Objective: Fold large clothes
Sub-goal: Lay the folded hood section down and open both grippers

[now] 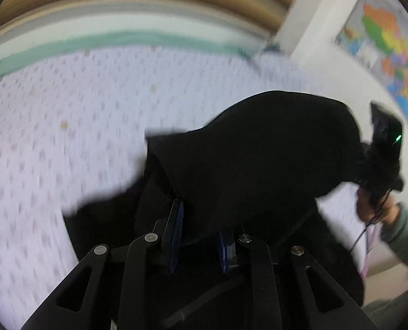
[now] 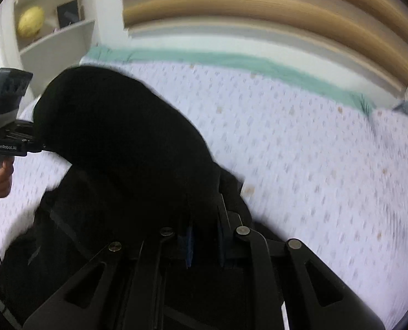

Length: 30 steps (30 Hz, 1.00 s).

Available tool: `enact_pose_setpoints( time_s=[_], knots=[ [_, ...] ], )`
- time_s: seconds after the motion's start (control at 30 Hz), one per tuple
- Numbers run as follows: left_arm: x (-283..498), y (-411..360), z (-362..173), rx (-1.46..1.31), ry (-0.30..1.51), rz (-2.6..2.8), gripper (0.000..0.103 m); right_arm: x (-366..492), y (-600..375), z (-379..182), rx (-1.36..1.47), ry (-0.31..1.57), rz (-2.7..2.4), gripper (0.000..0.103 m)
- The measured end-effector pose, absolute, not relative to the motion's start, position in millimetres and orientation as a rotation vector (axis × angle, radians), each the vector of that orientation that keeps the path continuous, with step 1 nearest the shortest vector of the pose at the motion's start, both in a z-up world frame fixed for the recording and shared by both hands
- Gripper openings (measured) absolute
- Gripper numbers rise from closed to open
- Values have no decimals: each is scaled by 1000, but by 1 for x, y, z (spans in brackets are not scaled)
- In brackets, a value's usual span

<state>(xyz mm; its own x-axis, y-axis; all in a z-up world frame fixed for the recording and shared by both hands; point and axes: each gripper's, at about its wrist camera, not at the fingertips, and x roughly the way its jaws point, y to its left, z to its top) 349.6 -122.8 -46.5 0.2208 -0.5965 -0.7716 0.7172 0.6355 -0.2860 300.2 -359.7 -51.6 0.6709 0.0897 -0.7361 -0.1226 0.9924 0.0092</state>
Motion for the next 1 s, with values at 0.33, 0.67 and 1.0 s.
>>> enact_pose_setpoints(
  time_s=[0.33, 0.67, 1.0],
  knots=[
    [272, -74, -131, 141, 1228, -782, 23, 214, -349, -117, 63, 1060, 80, 23],
    [306, -83, 16, -30, 950, -833, 30, 202, -373, -20, 285, 910, 97, 72],
    [318, -151, -114, 27, 1290, -763, 36, 264, -317, -111, 346, 1125, 99, 57]
  ],
)
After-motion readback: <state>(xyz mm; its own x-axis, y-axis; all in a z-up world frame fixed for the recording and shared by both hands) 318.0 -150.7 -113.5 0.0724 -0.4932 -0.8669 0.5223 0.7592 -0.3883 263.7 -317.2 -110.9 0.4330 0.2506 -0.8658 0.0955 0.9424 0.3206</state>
